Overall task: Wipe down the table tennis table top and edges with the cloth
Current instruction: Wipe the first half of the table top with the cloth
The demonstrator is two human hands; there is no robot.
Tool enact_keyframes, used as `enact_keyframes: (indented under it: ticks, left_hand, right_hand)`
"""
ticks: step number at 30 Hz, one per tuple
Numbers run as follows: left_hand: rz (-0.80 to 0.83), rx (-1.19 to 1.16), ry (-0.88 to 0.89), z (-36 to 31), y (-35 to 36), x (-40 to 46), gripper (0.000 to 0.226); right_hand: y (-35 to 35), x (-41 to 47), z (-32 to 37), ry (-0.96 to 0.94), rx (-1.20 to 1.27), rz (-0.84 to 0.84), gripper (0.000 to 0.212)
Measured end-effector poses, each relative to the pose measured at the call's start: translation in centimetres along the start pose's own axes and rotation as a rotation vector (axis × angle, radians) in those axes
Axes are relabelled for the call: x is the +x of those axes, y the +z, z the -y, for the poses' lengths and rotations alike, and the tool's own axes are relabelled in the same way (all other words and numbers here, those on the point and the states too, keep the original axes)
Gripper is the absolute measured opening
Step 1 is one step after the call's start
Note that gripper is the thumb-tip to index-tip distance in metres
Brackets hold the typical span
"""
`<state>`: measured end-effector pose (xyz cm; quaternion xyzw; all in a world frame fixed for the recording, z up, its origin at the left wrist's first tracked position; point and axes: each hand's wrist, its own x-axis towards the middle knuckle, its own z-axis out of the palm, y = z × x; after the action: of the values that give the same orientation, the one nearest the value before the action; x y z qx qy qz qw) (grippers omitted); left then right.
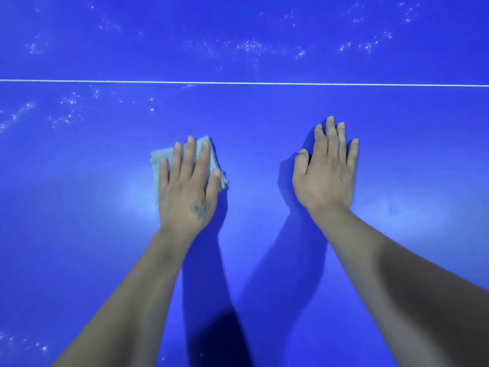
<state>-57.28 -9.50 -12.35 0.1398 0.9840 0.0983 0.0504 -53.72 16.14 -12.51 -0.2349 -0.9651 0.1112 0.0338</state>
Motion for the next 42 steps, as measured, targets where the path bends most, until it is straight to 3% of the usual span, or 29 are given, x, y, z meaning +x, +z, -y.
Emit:
enact_keyframes:
  ticks: [4, 8, 12, 17, 20, 24, 29, 36, 42]
  left_hand:
    - [-0.027, -0.031, -0.107, -1.9, 0.5, 5.9, 0.065]
    - [-0.026, 0.02, 0.07, -6.1, 1.3, 6.4, 0.066]
    - [-0.046, 0.048, 0.291, -7.7, 2.2, 1.0, 0.063]
    - [0.021, 0.067, 0.345, -5.4, 1.3, -8.7, 0.061]
    - [0.042, 0.065, 0.267, -1.5, 0.6, -11.6, 0.064]
    - [0.049, 0.044, 0.039, 2.7, -0.5, -8.5, 0.066]
    - [-0.002, 0.013, -0.054, 1.1, 0.0, -3.1, 0.069]
    - [-0.085, 0.012, 0.187, -4.7, 2.4, -4.5, 0.063]
    - [-0.003, -0.038, 0.364, -6.7, 2.2, -12.2, 0.062]
  right_hand:
    - [0.2, -0.1, -0.1, -0.021, -0.043, 0.034, 0.071]
    - [0.3, 0.0, -0.2, -0.04, -0.069, 0.042, 0.074]
    - [0.4, -0.1, -0.4, -0.048, -0.074, 0.043, 0.077]
    - [-0.5, -2.1, -0.3, -0.13, -0.043, 0.051, 0.08]
    - [-1.4, -7.4, -0.7, -0.192, -0.014, 0.044, 0.076]
    - [-1.7, -15.7, -2.0, -0.207, -0.066, 0.102, 0.071]
    - [-0.9, -18.6, -3.1, -0.223, -0.126, 0.106, 0.069]
    - [-0.4, -18.6, -3.1, -0.223, -0.048, 0.041, 0.065]
    - [-0.5, -18.4, -2.9, -0.217, -0.043, 0.029, 0.063]
